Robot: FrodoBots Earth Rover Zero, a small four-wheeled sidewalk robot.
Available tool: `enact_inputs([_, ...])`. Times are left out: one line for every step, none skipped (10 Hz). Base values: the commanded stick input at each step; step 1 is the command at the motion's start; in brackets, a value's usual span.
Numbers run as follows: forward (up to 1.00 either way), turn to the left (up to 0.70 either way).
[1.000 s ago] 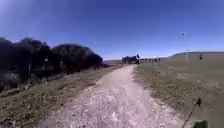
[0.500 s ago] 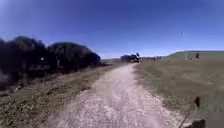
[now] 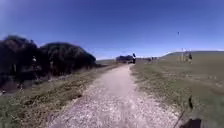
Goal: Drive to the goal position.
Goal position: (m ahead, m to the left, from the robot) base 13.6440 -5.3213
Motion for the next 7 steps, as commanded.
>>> enact_inputs([1.0,0.0])
enact_inputs([1.0,0.0])
enact_inputs([1.0,0.0])
enact_inputs([1.0,0.0])
enact_inputs([1.0,0.0])
enact_inputs([1.0,0.0])
enact_inputs([1.0,0.0])
